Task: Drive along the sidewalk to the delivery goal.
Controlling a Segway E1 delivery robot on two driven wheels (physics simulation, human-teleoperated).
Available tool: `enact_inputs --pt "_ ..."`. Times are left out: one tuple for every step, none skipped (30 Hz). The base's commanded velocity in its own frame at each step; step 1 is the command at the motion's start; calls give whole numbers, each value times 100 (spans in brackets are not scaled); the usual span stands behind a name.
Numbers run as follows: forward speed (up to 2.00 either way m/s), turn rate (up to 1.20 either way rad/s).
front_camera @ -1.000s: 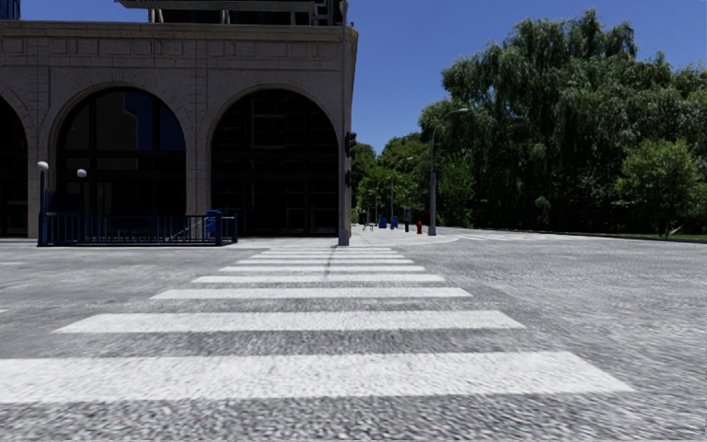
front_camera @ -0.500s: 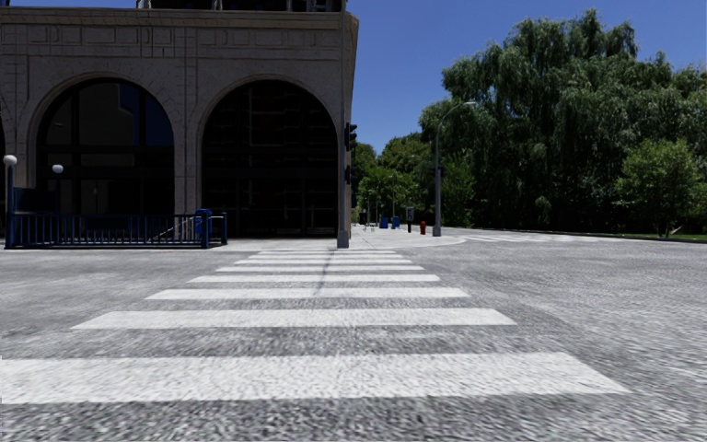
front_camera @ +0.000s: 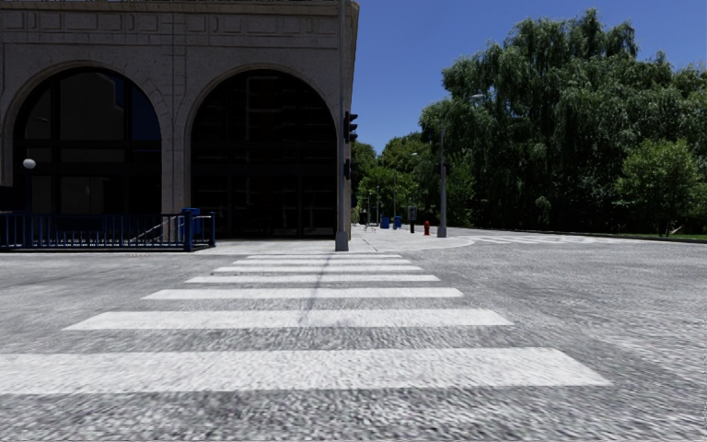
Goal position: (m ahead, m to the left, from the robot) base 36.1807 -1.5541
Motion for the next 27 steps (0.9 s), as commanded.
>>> enact_inputs --pt "200 0" --pt "200 0" --pt "200 0" --pt "200 0" --pt "200 0" --pt "200 0" --pt "200 0" --pt "200 0" --pt "200 0" --pt "200 0" --pt "200 0" --pt "200 0" --pt "200 0" --pt "200 0" --pt "200 0" --pt "200 0" --pt "200 0" --pt "200 0" --pt "200 0" --pt "200 0" --pt "200 0" --pt "200 0" --pt "200 0" --pt "200 0" --pt "200 0" --pt "200 0" --pt "200 0"
